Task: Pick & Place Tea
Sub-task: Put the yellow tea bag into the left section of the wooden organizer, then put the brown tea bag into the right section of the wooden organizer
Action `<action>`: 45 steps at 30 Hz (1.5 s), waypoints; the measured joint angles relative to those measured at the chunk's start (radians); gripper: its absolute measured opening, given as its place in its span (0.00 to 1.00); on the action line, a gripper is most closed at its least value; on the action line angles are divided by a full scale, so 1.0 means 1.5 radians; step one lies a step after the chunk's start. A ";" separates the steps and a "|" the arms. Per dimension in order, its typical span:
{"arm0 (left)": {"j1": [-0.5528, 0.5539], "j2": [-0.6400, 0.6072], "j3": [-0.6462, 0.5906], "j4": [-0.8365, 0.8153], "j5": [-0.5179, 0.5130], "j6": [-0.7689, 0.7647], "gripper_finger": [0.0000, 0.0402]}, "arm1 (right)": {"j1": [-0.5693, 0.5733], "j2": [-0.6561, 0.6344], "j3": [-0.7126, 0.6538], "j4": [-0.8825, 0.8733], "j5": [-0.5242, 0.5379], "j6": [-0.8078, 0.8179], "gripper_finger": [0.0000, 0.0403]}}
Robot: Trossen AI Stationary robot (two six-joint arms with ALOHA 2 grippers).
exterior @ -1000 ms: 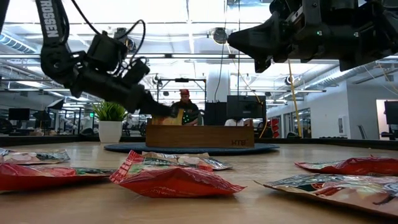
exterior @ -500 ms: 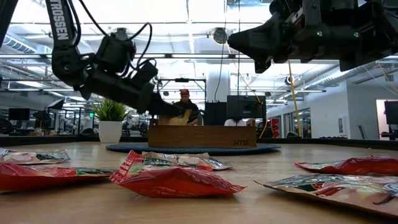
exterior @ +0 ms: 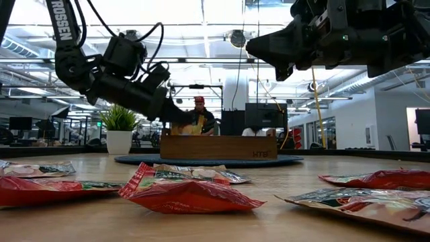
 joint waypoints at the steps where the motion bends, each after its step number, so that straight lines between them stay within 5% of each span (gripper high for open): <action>1: 0.000 0.000 0.000 -0.004 -0.003 0.003 0.07 | 0.000 0.000 0.000 0.000 0.000 0.000 0.09; 17: -0.015 -0.057 0.000 -0.004 -0.029 -0.017 0.47 | 0.000 0.000 0.000 -0.003 0.000 0.000 0.16; 26: -0.054 -0.325 -0.001 -0.143 -0.029 -0.044 0.51 | 0.005 0.000 0.000 -0.006 -0.001 0.000 0.17; 37: -0.119 -0.711 0.000 -0.520 -0.029 -0.076 0.51 | 0.014 0.000 0.000 -0.005 -0.002 -0.012 0.17; 45: -0.144 -0.819 0.000 -0.667 -0.029 -0.141 0.50 | 0.018 0.000 0.000 -0.005 -0.007 -0.020 0.17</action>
